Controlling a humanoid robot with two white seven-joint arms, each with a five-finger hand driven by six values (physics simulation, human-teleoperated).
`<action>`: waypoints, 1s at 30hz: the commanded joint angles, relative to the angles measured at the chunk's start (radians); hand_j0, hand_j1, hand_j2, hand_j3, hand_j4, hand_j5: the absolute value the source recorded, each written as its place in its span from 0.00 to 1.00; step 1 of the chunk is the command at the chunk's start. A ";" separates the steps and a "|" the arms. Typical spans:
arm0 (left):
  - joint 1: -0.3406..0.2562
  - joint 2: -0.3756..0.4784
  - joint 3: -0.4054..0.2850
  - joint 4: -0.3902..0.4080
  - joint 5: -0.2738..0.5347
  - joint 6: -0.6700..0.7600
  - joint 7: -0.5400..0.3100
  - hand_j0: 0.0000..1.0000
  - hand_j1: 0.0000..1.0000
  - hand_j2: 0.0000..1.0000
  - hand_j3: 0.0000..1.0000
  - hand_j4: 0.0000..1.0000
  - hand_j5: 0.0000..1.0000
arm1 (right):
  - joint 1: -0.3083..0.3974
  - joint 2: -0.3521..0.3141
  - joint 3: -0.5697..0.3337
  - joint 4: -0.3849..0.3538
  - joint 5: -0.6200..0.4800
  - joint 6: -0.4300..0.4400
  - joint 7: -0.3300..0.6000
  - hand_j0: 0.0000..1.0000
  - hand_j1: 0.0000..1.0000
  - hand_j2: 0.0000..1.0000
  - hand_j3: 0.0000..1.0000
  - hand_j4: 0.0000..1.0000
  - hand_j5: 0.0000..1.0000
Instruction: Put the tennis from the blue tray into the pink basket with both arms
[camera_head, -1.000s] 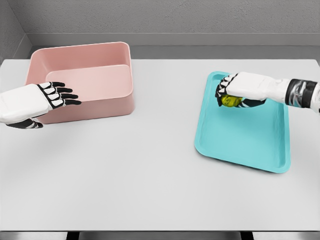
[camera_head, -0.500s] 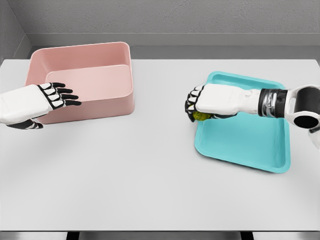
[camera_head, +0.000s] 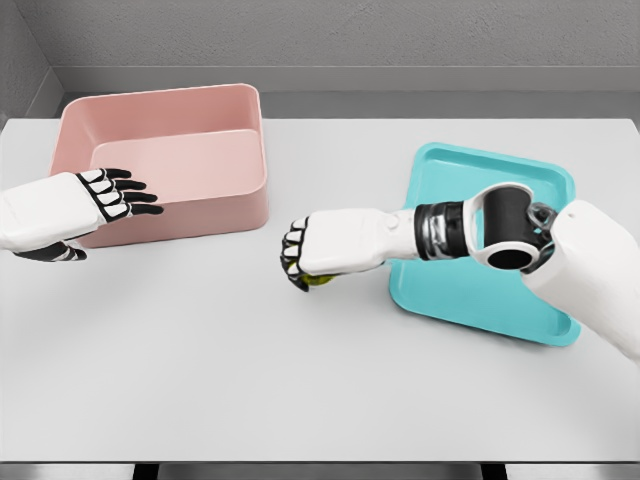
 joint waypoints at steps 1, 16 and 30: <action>0.000 0.002 0.001 0.000 0.006 0.001 0.001 1.00 1.00 1.00 1.00 1.00 1.00 | -0.005 0.046 0.044 0.043 -0.001 0.004 -0.001 0.43 0.43 0.43 0.43 0.43 0.43; 0.006 0.020 0.001 -0.008 0.006 0.001 0.001 1.00 1.00 1.00 1.00 1.00 1.00 | -0.075 0.188 0.110 0.253 0.002 0.004 -0.002 0.43 0.43 0.43 0.43 0.43 0.43; 0.008 0.022 0.001 -0.010 0.006 0.001 0.001 1.00 1.00 1.00 1.00 1.00 1.00 | -0.077 0.210 0.122 0.308 0.005 0.004 -0.004 0.74 0.74 0.74 0.74 0.74 0.74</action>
